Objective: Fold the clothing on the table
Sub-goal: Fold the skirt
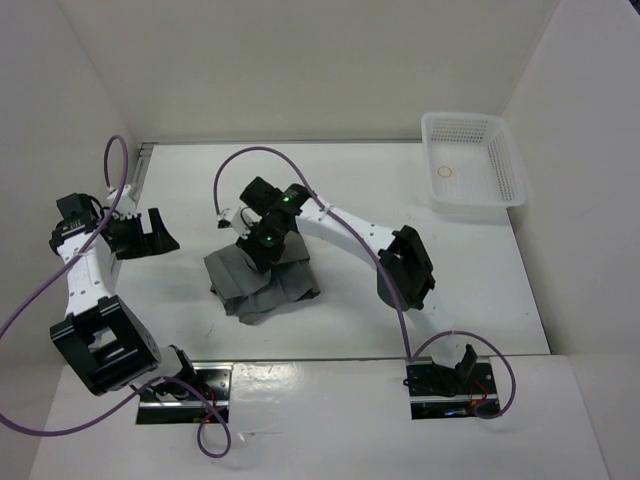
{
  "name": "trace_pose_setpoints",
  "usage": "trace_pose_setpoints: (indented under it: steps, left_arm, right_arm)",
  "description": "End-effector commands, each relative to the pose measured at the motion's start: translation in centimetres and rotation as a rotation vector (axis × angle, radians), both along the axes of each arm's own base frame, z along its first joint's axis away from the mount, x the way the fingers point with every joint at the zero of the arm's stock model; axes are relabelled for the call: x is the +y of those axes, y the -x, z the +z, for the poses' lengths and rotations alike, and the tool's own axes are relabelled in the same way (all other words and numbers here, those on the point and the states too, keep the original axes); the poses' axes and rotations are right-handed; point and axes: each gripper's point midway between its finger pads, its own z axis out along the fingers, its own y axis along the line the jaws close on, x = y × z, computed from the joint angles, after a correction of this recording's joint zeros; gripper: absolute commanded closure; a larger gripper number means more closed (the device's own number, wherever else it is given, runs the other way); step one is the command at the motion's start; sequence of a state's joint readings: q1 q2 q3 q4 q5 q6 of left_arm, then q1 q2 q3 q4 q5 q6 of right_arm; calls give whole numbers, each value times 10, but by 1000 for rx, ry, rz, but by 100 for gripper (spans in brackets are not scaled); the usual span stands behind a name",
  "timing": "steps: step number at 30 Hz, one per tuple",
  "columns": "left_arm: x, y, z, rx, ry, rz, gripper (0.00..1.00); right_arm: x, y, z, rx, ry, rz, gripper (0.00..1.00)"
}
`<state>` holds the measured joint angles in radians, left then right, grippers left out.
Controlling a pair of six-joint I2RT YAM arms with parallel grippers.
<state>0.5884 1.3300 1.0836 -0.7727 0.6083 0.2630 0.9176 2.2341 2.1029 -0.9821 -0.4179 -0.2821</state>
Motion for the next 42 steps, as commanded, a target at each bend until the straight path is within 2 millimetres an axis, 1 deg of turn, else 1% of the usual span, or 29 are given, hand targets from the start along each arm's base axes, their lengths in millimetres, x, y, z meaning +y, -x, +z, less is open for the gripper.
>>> trace_pose_setpoints:
  steps: [1,3,6,7,9,10,11,14,17,18,19,22,23,24,25,28,30,31,32,33,34,35,36,37,38,39,40,41,42]
  left_arm:
    - [-3,0,1,-15,14,-32,1]
    - [-3,0,1,-15,14,-32,1]
    - [-4,0,1,-20,21,-36,1]
    - [-4,0,1,-20,21,-36,1]
    - [-4,0,1,-20,21,-36,1]
    - [-4,0,1,-20,21,-36,1]
    - [-5,-1,0,-21,28,-47,1]
    - [-5,-1,2,-20,28,-47,1]
    - [-9,0,3,-27,44,-63,1]
    - [-9,0,6,-39,31,-70,1]
    - [-10,0,7,-43,38,-74,1]
    - [-12,2,15,-71,34,-80,1]
    - [-12,3,19,-87,16,-89,1]
    - [-15,3,25,-111,15,-97,1]
    - [-16,4,28,-120,8,-98,1]
    - [-13,7,37,-155,-24,-75,1]
    - [-9,5,47,-187,-55,-42,1]
    - [-8,3,48,-195,-61,-42,1]
    - [-8,3,49,-193,-55,-36,1]
    - [-8,2,50,-199,-55,-30,1]
    - [-6,-1,46,-188,-39,-21,1]
    - [-4,-3,39,-161,-27,-8,1]
    - [1,-4,38,-158,-16,17,1]
    - [5,-6,37,-158,-17,26,1]
    - [11,-7,38,-167,-17,51,1]
    - [14,-11,38,-172,-16,58,1]
    - [18,-9,38,-170,-11,79,1]
    - [22,-10,39,-180,-18,88,1]
    - [30,-9,40,-176,-14,132,1]
  right_arm:
    - [7,15,0,52,-9,53,85]
    - [11,22,-7,79,-6,79,79]
    - [7,29,-16,117,20,105,68]
    - [10,37,-12,127,7,131,56]
    - [6,42,-13,143,18,154,49]
    - [9,49,-9,152,6,182,42]
    - [8,51,-6,150,0,203,38]
    - [2,62,12,142,-6,244,29]
    - [-5,53,35,53,-3,233,28]
    - [-6,50,54,7,-28,227,28]
    - [-9,47,61,-22,-28,217,26]
    - [-18,25,91,-178,-25,145,25]
    - [-26,12,92,-247,16,94,24]
    - [-33,6,107,-294,8,41,21]
    - [-40,-7,105,-332,25,-10,19]
    - [-84,-55,126,-481,71,-226,12]
    - [-131,-95,138,-548,114,-416,9]
    - [-153,-106,144,-577,116,-488,8]
    - [-195,-131,147,-592,146,-607,8]
    - [-225,-143,148,-610,171,-695,8]
    - [-258,-143,147,-600,179,-777,8]
    - [-285,-154,150,-619,164,-862,8]
    - [-346,-160,130,-582,229,-998,7]
    - [-376,-152,143,-601,196,-1091,6]
    - [-428,-154,147,-620,192,-1228,6]
    - [-451,-133,139,-606,184,-1294,6]
    - [-470,-123,138,-608,170,-1339,6]
    - [-487,-110,119,-585,167,-1394,6]
    - [-516,-96,118,-583,147,-1501,6]
